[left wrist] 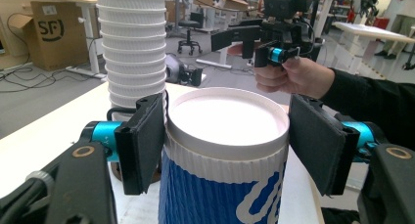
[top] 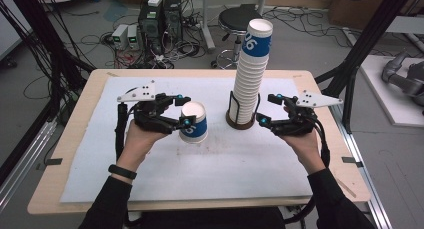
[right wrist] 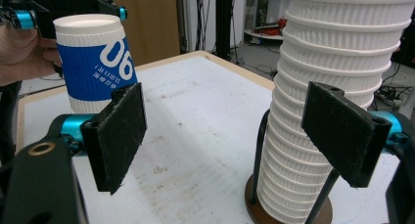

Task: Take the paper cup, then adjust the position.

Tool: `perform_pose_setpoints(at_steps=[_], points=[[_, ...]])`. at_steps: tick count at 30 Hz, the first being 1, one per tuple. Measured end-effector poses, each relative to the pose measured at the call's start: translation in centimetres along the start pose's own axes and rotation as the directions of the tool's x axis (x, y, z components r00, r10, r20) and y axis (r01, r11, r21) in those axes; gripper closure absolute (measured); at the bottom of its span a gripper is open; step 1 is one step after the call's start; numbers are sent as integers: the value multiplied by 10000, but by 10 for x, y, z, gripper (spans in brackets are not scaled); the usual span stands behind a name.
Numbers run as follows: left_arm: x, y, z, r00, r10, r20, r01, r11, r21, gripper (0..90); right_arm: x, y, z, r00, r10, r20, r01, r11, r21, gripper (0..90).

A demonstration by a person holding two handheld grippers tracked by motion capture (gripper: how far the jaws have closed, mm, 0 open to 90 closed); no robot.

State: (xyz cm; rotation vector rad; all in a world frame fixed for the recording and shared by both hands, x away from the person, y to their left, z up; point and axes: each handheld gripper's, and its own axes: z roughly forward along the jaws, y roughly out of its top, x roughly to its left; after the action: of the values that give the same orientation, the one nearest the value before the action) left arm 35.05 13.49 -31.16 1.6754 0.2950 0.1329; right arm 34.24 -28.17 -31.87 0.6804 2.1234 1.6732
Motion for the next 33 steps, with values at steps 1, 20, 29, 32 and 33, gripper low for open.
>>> perform_pose_setpoints(at_steps=[1, 20, 29, 32, 33], points=[[0, 0, -1, 10000, 14, -37, -14, 10000, -29, 313, 0, 0, 0, 10000, 2, -1, -2, 10000, -3, 171], [-4, 2, 2, 9998, -46, 192, 49, 9999, -152, 313, 3, -2, -2, 9980, -581, -234, 577, 9982, -152, 171], [-8, 4, 7, 9994, -129, 324, 140, 9993, -337, 313, 11, -3, 6, 9913, -748, -1083, 751, 9972, -17, 171], [-10, 6, 11, 9989, -140, 442, 157, 9992, -380, 313, 14, -3, 9, 9891, -643, -1321, 666, 9977, 134, 170], [-10, 6, 12, 9989, -135, 450, 152, 9992, -364, 313, 15, -3, 10, 9881, -608, -1414, 640, 9978, 179, 170]])
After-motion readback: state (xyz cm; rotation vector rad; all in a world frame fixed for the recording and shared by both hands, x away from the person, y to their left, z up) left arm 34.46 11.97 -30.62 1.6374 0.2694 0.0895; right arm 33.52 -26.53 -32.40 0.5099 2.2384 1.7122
